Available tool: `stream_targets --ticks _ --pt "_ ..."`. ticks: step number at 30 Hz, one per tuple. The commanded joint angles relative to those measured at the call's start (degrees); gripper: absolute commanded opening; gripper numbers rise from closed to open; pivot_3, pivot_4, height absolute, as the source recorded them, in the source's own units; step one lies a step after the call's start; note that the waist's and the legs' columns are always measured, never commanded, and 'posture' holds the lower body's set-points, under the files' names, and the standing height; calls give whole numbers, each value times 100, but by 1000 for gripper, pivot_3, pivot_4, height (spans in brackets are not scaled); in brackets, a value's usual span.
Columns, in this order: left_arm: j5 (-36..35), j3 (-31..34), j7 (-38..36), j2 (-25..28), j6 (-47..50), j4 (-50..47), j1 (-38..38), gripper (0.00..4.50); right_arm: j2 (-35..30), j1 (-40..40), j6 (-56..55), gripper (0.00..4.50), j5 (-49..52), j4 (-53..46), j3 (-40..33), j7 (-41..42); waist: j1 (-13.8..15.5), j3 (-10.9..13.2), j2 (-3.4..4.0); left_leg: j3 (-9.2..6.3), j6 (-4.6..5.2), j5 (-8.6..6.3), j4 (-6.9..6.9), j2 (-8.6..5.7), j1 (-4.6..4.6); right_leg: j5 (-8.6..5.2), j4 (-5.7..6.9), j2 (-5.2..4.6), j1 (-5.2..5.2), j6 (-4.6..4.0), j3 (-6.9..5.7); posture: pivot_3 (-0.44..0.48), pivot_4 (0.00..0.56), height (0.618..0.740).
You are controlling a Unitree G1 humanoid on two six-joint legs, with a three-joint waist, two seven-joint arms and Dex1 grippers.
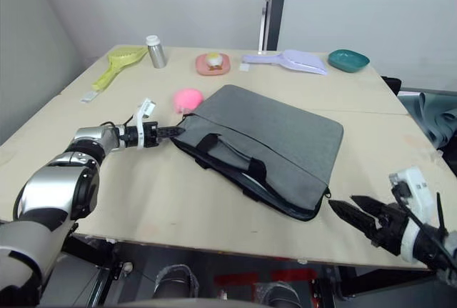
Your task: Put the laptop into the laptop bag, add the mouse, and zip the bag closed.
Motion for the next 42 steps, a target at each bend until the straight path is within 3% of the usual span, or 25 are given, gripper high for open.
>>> stream_targets --ticks 1,8,15,25,27,35,42 --pt "-51 28 -621 258 106 -432 124 54 257 -121 153 3869 540 735 41 -142 -23 0 1 0 0 0 -5 0 0 0 -7 0 0 0 -3 0 150 740" --pt "-110 62 -816 332 270 -806 410 54 722 -874 221 3869 749 1361 913 -807 -84 5 9 2 -1 1 -15 2 5 0 -10 -1 1 -1 -9 0 150 740" --pt "-123 -4 -807 315 485 -1142 620 54 589 -1408 103 3869 108 2017 1781 -871 -119 2 4 5 -1 1 -13 1 15 1 -12 0 17 -2 -10 0 150 740" --pt "-762 137 -920 692 1672 -3454 1667 0 -46 -1852 -259 650 -130 2146 1876 -259 -180 -1 -1 0 -1 1 -10 5 14 2 -12 0 21 -3 -10 0 150 740" --pt "-1051 336 -804 887 2104 -4259 2135 0 -307 -2351 -228 65 -252 2178 2125 -180 -215 0 1 -1 -1 1 -10 6 11 1 -13 6 18 -4 -11 0 150 740" --pt "-2309 1457 -369 1711 3443 -7216 4053 0 -862 -4202 -324 65 -1196 2249 3969 668 -375 12 15 11 -11 2 -28 28 10 -6 -4 34 -9 -18 -7 0 150 740" --pt "-2655 1582 -24 1795 3559 -7890 4897 0 -1085 -4880 -781 65 -2002 2941 4567 1472 -189 14 15 10 -2 0 -30 10 -16 -7 -30 32 -11 -19 -15 0 150 740"
